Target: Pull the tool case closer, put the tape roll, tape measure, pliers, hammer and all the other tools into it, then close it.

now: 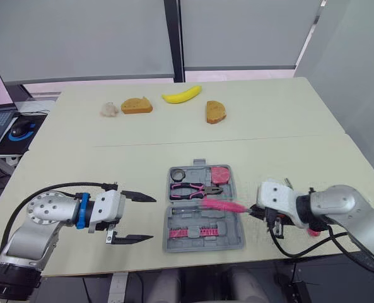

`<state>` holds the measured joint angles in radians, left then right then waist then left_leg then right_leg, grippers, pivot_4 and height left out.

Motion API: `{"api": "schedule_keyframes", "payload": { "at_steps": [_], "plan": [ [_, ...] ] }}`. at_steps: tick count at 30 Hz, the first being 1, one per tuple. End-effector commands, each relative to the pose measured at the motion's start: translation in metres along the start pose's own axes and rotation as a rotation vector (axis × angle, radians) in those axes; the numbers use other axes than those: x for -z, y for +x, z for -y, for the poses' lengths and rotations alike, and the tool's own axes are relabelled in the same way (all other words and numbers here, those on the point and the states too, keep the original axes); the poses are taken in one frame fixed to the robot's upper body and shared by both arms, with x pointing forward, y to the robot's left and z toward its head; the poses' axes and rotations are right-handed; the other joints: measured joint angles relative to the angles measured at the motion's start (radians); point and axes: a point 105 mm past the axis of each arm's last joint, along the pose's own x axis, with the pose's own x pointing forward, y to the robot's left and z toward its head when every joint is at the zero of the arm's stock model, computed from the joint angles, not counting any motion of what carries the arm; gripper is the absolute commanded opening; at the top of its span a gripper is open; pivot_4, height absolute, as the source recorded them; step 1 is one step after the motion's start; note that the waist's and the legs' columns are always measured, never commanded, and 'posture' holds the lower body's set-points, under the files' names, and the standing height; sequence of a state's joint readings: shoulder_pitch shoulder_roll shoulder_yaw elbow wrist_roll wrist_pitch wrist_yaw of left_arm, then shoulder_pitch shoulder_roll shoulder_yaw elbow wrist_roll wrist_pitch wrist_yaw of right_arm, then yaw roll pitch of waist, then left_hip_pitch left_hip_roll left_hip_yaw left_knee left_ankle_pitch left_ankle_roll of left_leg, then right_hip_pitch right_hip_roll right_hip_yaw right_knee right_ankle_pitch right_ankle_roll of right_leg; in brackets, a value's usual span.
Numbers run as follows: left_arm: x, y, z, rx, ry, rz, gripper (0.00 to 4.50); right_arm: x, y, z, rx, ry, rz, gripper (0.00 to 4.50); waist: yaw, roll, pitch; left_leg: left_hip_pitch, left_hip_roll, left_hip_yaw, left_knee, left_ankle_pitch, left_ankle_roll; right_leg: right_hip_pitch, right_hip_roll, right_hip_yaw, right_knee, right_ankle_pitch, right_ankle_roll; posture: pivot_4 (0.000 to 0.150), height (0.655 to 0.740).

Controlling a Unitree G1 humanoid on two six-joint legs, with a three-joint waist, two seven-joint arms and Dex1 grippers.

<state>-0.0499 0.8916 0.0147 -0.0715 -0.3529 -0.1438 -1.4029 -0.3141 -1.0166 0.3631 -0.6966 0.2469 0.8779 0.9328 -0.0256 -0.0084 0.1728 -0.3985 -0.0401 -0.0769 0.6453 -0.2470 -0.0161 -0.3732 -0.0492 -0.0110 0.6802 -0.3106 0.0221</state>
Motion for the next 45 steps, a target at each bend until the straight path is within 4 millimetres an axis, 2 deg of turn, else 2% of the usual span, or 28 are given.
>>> {"api": "schedule_keyframes", "payload": {
  "at_steps": [1,7,17,26,43,45],
  "plan": [
    [-0.002,-0.003,0.004,-0.004,0.031,-0.01,4.5,-0.009,0.007,0.001,-0.048,-0.083,-0.017,0.2,-0.001,0.0,0.0,0.0,0.0,0.0,0.0,0.0,0.0,0.0,0.0,0.0,0.0,0.0,0.0,0.15,0.74],
    [0.002,-0.002,0.016,0.023,0.018,-0.029,4.5,-0.027,0.031,0.006,-0.081,-0.149,-0.009,0.2,-0.003,0.0,0.0,0.0,0.0,0.0,0.0,0.0,0.0,-0.001,0.0,0.0,0.001,0.0,0.0,0.15,0.74],
    [0.003,0.002,0.018,0.018,0.004,-0.02,4.5,-0.041,0.06,0.005,-0.119,-0.209,-0.01,0.2,-0.002,0.0,0.0,0.0,0.0,0.0,0.0,0.0,0.0,-0.002,-0.001,0.0,0.002,0.0,0.0,0.15,0.74],
    [0.0,0.009,0.02,0.014,-0.004,0.003,4.5,-0.044,0.076,0.005,-0.124,-0.213,-0.005,0.2,-0.002,0.0,0.0,0.0,0.0,0.0,0.0,0.0,0.0,-0.002,-0.001,0.0,0.002,0.0,0.0,0.15,0.74],
    [-0.003,0.014,0.019,0.012,-0.001,0.011,4.5,-0.042,0.091,0.002,-0.14,-0.168,0.0,0.2,-0.003,0.0,0.0,0.0,0.0,0.0,0.0,0.0,0.0,-0.002,-0.001,0.0,0.002,0.0,0.0,0.15,0.74],
    [-0.003,0.014,0.018,0.012,0.0,0.011,4.5,-0.042,0.09,0.002,-0.142,-0.162,0.004,0.91,-0.003,0.0,0.0,0.0,0.0,0.0,0.0,0.0,0.0,-0.002,-0.001,0.0,0.002,0.0,0.0,0.15,0.74]
  ]
}}
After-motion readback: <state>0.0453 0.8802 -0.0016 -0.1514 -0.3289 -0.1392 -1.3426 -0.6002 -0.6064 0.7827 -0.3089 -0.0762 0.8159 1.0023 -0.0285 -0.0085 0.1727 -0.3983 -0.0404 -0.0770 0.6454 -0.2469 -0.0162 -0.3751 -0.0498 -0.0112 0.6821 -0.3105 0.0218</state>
